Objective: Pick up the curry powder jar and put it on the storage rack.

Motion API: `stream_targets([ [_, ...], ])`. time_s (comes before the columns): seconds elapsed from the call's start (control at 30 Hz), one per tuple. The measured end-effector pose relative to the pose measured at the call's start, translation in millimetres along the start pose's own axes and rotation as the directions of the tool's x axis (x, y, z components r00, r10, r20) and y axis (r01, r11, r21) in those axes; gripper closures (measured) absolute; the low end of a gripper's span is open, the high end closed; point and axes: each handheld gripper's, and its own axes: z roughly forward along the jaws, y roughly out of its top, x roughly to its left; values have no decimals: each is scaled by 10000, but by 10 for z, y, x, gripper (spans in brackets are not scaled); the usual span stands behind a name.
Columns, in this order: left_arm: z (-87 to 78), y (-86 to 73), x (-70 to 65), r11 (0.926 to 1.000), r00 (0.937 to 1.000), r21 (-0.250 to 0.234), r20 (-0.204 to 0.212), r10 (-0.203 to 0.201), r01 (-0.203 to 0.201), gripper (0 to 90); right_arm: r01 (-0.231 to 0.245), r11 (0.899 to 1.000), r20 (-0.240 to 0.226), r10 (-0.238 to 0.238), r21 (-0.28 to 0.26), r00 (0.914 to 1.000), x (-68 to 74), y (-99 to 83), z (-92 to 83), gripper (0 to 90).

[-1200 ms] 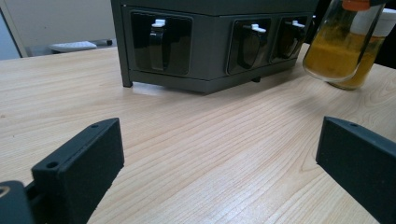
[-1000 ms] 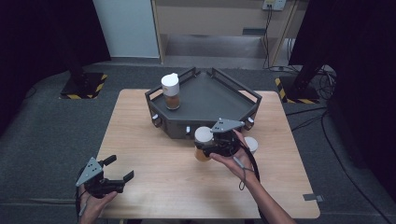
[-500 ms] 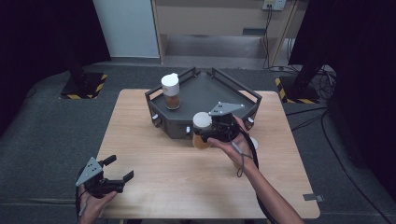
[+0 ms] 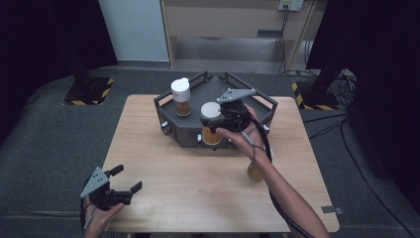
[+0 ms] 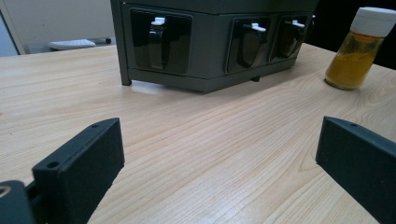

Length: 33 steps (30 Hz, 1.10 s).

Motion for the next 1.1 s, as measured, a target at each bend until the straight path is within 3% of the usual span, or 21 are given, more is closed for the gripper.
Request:
stream_targets([
  [0.17, 2, 0, 2, 10000, 10000, 3, 18, 1, -1, 0, -177, 9998, -5, 177, -58, 9998, -81, 115, 45, 337],
  [0.67, -7, -9, 7, 10000, 10000, -55, 12, -44, 44, 2, -343, 9994, 599, 348, -85, 9976, -239, 449, 192, 337],
  [1.1, -7, -8, 7, 10000, 10000, -39, 6, -42, 42, 1, -762, 9971, 1259, 762, -51, 9891, -385, 566, 371, 337],
])
